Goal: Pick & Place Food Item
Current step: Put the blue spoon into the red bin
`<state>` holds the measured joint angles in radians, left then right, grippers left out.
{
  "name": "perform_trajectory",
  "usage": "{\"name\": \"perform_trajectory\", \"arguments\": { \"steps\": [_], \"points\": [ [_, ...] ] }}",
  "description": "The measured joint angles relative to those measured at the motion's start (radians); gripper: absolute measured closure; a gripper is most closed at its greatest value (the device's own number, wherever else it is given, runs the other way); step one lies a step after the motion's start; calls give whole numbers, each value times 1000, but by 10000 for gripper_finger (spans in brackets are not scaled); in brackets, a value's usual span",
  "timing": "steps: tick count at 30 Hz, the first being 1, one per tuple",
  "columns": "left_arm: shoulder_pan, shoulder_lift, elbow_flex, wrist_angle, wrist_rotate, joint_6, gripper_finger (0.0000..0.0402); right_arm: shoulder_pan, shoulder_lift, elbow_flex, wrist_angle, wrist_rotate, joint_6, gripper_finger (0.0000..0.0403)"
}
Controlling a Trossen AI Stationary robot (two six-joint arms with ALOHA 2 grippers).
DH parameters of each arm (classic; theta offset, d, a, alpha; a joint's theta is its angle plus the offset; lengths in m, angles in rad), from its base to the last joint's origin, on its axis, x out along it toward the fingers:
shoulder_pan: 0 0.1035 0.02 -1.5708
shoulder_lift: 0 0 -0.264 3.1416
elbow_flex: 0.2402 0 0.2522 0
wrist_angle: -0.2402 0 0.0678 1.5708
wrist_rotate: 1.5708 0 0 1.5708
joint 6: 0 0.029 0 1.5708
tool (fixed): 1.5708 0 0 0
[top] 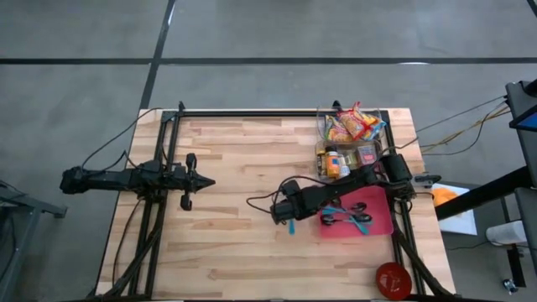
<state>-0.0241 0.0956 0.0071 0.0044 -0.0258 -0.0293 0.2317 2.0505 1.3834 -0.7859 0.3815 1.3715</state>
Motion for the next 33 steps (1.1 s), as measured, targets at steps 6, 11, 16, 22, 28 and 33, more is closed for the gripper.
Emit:
{"name": "perform_trajectory", "arguments": {
  "steps": [6, 11, 16, 22, 28, 33],
  "points": [
    [0, 0, 0, 0, 0, 0, 401, -1, -1, 27, -42, 19, -10, 248],
    [0, 0, 0, 0, 0, 0, 401, -1, -3, 79, -79, 36, -70, 248],
    [0, 0, 0, 0, 0, 0, 401, -1, 34, 126, -136, 14, -73, 248],
    [0, 0, 0, 0, 0, 0, 401, -1, 104, 196, -212, 5, -54, 248],
    [0, 0, 0, 0, 0, 1, 401, -1, 112, 213, -241, 3, -2, 248],
    [0, 0, 0, 0, 0, 2, 401, -5, 112, 187, -198, 2, 10, 248]
  ]
}}
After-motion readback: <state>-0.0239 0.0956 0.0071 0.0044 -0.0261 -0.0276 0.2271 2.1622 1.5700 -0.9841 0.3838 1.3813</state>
